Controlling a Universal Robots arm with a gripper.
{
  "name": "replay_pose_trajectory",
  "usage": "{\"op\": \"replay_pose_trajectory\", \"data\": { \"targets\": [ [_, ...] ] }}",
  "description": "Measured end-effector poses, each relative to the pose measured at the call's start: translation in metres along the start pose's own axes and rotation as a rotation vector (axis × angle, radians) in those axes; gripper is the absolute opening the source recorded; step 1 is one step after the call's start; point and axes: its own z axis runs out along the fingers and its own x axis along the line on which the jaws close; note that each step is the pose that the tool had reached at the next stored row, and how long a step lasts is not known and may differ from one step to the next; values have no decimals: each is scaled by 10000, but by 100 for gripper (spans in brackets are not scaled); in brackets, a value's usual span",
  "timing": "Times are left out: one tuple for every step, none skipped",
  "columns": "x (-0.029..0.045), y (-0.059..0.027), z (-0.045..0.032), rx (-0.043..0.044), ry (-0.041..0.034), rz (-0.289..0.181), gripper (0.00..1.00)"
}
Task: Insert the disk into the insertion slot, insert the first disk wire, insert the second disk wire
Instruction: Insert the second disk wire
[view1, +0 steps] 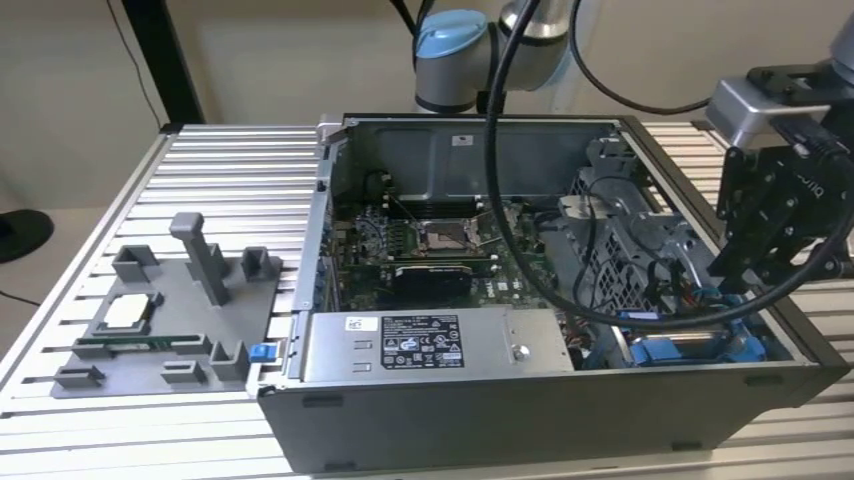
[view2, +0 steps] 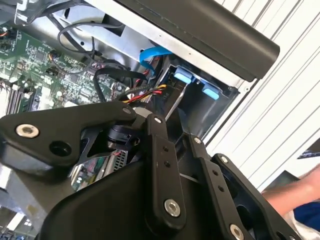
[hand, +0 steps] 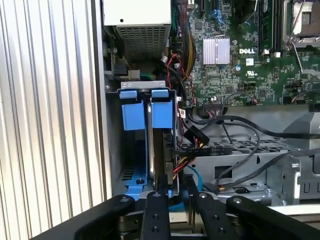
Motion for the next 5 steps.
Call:
{"op": "replay_pose_trajectory", "data": {
  "targets": [
    [0,0,-2,0,0,0,100],
    [0,0,-6,0,1,0,100],
    [0,0,-8,0,0,0,100],
    [0,0,-11,0,1,0,100],
    [-1,0,-14,0,1,0,100]
  ]
}}
